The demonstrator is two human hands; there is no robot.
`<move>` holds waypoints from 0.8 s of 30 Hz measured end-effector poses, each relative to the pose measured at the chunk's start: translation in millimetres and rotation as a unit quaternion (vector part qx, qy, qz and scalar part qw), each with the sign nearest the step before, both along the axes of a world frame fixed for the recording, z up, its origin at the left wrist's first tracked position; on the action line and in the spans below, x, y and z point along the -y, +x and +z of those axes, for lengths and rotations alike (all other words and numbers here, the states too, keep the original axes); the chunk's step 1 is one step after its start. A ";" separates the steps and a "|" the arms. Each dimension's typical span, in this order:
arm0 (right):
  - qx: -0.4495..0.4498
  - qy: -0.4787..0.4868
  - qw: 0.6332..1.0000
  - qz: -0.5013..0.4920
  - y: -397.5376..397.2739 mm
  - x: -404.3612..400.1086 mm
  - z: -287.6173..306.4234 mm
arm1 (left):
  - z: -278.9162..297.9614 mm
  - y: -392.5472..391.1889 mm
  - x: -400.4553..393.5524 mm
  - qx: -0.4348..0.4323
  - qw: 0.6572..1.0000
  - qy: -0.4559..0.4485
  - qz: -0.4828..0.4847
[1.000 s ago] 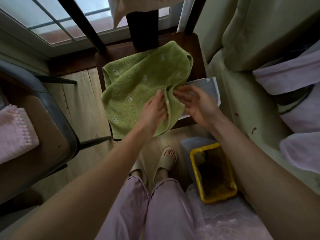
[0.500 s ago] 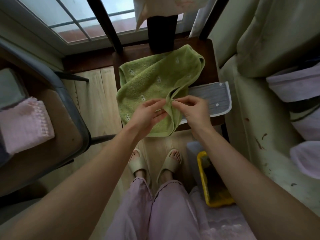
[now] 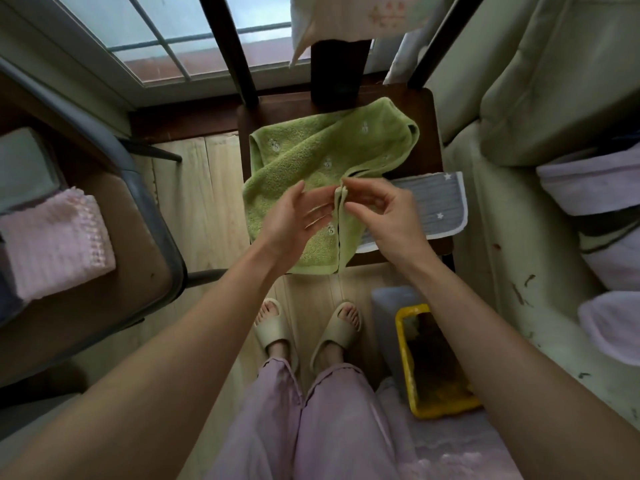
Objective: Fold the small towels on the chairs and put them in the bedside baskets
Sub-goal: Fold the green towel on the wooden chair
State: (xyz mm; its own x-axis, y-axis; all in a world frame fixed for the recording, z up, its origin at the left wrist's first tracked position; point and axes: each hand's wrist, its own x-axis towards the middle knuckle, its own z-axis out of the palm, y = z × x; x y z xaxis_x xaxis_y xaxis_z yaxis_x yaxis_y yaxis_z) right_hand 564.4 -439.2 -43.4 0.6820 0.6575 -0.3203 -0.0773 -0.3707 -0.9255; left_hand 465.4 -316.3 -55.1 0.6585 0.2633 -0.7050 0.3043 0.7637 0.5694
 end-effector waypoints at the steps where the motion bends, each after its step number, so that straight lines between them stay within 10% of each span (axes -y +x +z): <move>1: 0.044 -0.012 0.998 0.032 3.9 -2.2 0.3 | 0.8 0.5 -0.8 0.009 1.000 -0.005 -0.005; 8: 0.308 -0.076 0.926 0.206 40.4 -12.3 11.5 | 9.6 6.5 -4.2 -0.006 0.999 0.037 0.025; 12: 0.318 -0.053 0.938 0.128 52.1 -18.0 47.2 | 27.4 4.3 5.7 -0.036 0.915 0.346 -0.204; 15: 0.331 -0.047 0.936 0.112 55.1 -25.2 96.9 | 56.2 15.5 0.2 -0.049 0.855 0.476 -0.198; 19: 0.344 -0.020 0.938 0.032 63.8 -32.4 173.6 | 126.1 36.8 -36.6 -0.038 0.794 0.586 -0.158; 24: 0.280 0.076 0.956 -0.034 67.7 -41.4 275.4 | 258.2 45.4 -68.4 0.113 0.795 0.586 -0.104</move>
State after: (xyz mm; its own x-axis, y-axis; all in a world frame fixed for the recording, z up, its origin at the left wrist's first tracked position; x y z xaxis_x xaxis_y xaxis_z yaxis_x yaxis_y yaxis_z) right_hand 632.1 -397.8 232.0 0.7613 0.6158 0.2032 0.4272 -0.2405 -0.8716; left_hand 510.8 -247.9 203.1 0.8488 0.5214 0.0877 0.1433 -0.3865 0.9111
